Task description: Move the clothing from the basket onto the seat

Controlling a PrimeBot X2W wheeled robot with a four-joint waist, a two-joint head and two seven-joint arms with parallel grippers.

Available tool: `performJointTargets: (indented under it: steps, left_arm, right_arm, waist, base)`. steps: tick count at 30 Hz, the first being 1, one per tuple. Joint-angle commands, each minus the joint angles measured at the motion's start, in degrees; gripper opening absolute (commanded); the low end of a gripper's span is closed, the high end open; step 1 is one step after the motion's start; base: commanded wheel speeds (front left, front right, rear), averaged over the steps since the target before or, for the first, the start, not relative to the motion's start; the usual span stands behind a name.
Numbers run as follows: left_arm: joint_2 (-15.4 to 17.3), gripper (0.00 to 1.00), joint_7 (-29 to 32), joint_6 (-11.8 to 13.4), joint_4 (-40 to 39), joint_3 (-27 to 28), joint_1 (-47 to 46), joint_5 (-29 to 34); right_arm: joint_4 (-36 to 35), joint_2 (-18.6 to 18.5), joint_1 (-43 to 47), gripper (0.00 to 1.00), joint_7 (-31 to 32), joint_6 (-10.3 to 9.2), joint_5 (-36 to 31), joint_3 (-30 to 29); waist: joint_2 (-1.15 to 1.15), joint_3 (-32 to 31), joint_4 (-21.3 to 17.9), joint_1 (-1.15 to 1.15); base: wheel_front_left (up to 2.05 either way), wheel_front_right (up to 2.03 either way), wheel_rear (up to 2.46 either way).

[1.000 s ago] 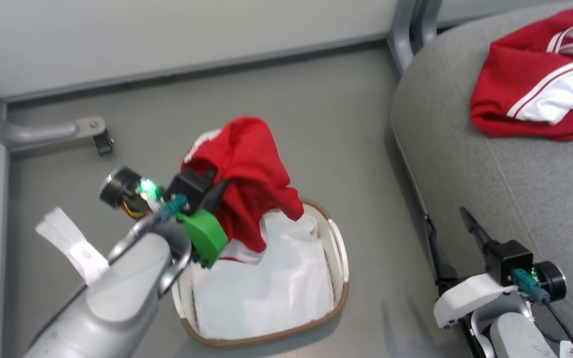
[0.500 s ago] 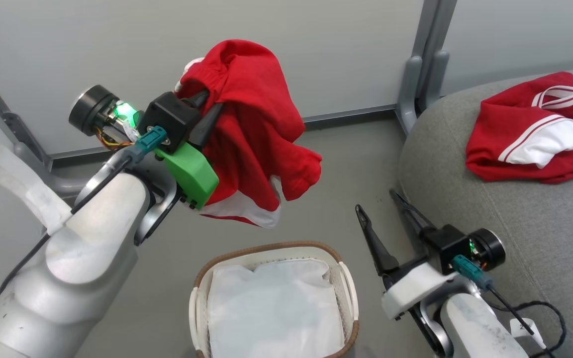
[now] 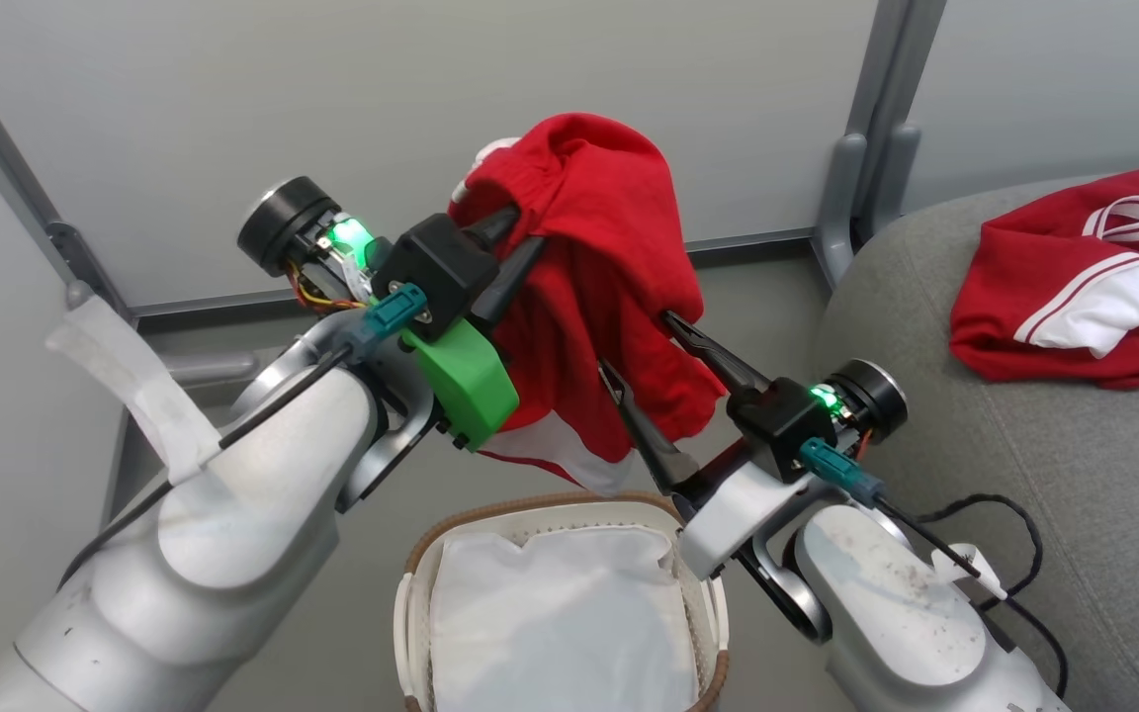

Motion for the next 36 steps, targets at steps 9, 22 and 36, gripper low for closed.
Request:
performJointTargets:
  steps: [9, 22, 36]
  left_arm:
    - [-1.5, 0.00, -0.3, -0.1, -2.5, -3.1, 1.1, -1.6]
    - [-0.6, 0.00, -0.4, 1.5, -1.9, -2.2, 3.1, -4.0]
    - [-0.3, 1.00, -6.3, 5.3, 3.8, 0.4, 13.3, -9.1]
  right_arm:
    - [11.3, -0.2, -6.2, 1.00, -0.2, -0.08, 5.8, 9.2]
    - [13.9, -0.2, -10.4, 0.00, -0.2, -0.08, 12.2, 16.3]
    - [8.5, -0.7, -6.2, 0.00, -0.2, -0.08, 5.0, 5.0]
  waist:
    - [0.00, -1.0, 2.4, 0.00]
    - [0.00, -0.5, 2.8, 0.00]
    - [0.00, 0.8, 0.6, 0.00]
  base:
    - [0.00, 0.00, 0.00]
    - [0.00, 0.00, 0.00]
    - [0.00, 0.00, 0.00]
